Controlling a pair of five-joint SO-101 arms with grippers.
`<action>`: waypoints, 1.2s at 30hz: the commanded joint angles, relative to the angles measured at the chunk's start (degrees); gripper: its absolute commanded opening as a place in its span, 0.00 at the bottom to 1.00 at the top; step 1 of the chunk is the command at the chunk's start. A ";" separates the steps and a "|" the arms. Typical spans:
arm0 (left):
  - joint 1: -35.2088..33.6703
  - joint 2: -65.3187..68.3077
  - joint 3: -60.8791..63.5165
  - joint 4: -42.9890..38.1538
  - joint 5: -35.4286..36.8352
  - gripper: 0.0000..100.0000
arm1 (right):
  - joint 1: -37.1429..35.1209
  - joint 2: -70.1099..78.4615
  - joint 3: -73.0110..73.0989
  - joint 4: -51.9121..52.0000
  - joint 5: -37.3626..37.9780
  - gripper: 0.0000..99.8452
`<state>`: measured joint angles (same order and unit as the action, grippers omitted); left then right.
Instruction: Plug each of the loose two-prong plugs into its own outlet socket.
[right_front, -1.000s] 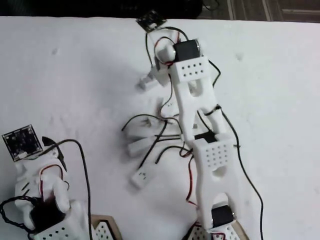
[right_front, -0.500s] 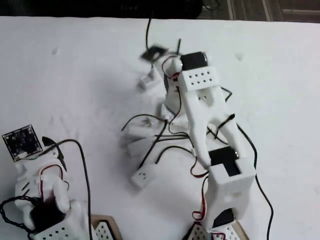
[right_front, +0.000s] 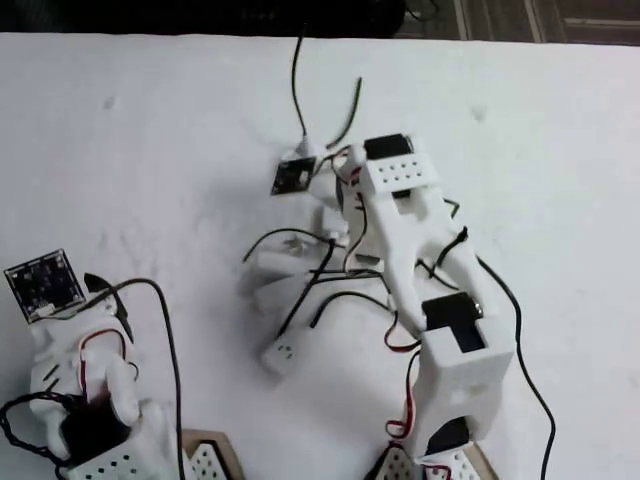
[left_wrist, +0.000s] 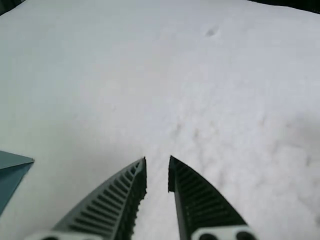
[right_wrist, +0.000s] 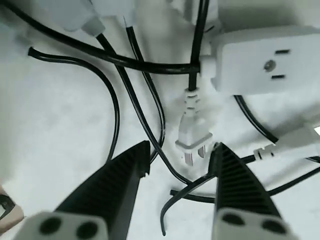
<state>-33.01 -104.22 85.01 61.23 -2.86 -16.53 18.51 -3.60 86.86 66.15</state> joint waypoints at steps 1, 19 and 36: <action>0.22 -0.31 -0.18 -1.14 -0.62 0.10 | 0.57 -3.47 2.02 -3.30 0.97 0.19; 0.31 -0.31 -0.18 -1.14 -0.62 0.10 | 2.15 7.52 -0.18 -12.35 0.88 0.11; 0.31 -0.31 -0.18 -2.81 -0.26 0.10 | -1.63 -12.53 -10.11 11.03 -12.48 0.02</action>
<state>-33.01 -104.22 85.01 60.88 -2.86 -16.97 13.23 -11.16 94.77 57.01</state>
